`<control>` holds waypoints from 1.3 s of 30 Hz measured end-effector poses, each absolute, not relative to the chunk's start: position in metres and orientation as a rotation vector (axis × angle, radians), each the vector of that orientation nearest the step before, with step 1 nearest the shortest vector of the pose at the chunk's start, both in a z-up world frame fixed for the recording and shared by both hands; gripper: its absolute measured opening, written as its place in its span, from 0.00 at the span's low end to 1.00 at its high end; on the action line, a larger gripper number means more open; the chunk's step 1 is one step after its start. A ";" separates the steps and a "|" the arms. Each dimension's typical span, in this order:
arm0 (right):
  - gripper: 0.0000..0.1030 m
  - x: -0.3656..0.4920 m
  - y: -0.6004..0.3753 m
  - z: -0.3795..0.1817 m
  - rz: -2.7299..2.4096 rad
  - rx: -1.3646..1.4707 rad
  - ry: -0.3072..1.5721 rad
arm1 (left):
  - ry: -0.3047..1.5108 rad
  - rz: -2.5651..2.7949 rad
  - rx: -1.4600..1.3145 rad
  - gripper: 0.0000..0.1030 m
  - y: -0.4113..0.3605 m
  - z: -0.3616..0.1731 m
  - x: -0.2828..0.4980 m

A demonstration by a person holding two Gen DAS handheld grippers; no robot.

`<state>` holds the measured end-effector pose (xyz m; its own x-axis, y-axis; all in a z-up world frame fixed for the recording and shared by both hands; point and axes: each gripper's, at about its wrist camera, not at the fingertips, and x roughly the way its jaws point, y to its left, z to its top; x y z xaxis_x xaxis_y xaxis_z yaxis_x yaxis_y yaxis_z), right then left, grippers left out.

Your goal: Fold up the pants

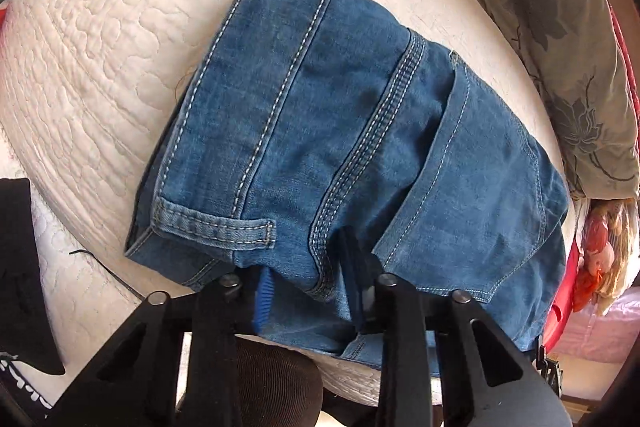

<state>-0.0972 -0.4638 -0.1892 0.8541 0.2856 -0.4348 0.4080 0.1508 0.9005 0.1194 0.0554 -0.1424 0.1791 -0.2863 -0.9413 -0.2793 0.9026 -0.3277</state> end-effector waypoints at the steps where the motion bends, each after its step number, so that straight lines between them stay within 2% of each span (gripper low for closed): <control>1: 0.10 -0.094 -0.469 -0.173 -0.083 1.397 0.553 | 1.408 -0.015 -0.490 0.12 0.056 -0.136 0.123; 3: 0.06 -0.092 -0.474 -0.131 0.001 1.305 0.470 | 1.380 -0.051 -0.535 0.12 0.062 -0.118 0.122; 5: 0.05 -0.099 -0.466 -0.089 0.052 1.148 0.441 | 1.320 -0.086 -0.535 0.12 0.067 -0.096 0.112; 7: 0.05 -0.116 -0.457 -0.072 0.075 1.047 0.450 | 1.298 -0.111 -0.529 0.12 0.074 -0.090 0.097; 10: 0.06 -0.148 -0.452 -0.100 0.043 1.020 0.529 | 1.331 -0.104 -0.535 0.12 0.084 -0.109 0.079; 13: 0.10 -0.163 -0.457 -0.150 -0.073 1.047 0.687 | 1.463 -0.063 -0.567 0.12 0.094 -0.153 0.082; 15: 0.11 -0.169 -0.460 -0.165 -0.085 1.093 0.703 | 1.474 -0.060 -0.605 0.12 0.098 -0.160 0.081; 16: 0.13 -0.171 -0.462 -0.169 -0.082 1.125 0.691 | 1.458 -0.060 -0.589 0.12 0.096 -0.155 0.081; 18: 0.28 -0.170 -0.466 -0.173 -0.081 1.189 0.655 | 1.434 -0.056 -0.537 0.12 0.092 -0.144 0.081; 19: 0.49 -0.167 -0.467 -0.177 -0.098 1.207 0.651 | 1.427 -0.055 -0.522 0.12 0.090 -0.140 0.081; 20: 0.56 -0.162 -0.468 -0.181 -0.114 1.223 0.656 | 1.422 -0.057 -0.518 0.12 0.090 -0.137 0.081; 23: 0.56 -0.144 -0.471 -0.189 -0.100 1.283 0.606 | 1.419 -0.053 -0.515 0.12 0.092 -0.131 0.082; 25: 0.55 -0.126 -0.469 -0.192 -0.093 1.293 0.610 | 1.425 -0.050 -0.515 0.12 0.096 -0.132 0.082; 27: 0.29 -0.110 -0.468 -0.199 -0.111 1.309 0.675 | 1.432 -0.035 -0.505 0.12 0.095 -0.134 0.083; 28: 0.03 -0.106 -0.470 -0.197 -0.084 1.324 0.665 | 1.434 -0.031 -0.505 0.12 0.096 -0.132 0.084; 31: 0.03 -0.115 -0.471 -0.160 0.027 1.282 0.533 | 1.420 -0.035 -0.516 0.12 0.101 -0.118 0.081; 34: 0.03 -0.143 -0.460 -0.127 0.111 1.166 0.506 | 1.384 -0.043 -0.480 0.12 0.108 -0.104 0.070; 37: 0.04 -0.166 -0.458 -0.153 0.057 1.131 0.621 | 1.394 0.006 -0.434 0.12 0.118 -0.118 0.064; 39: 0.08 -0.174 -0.463 -0.188 -0.032 1.142 0.725 | 1.478 0.055 -0.428 0.12 0.125 -0.148 0.064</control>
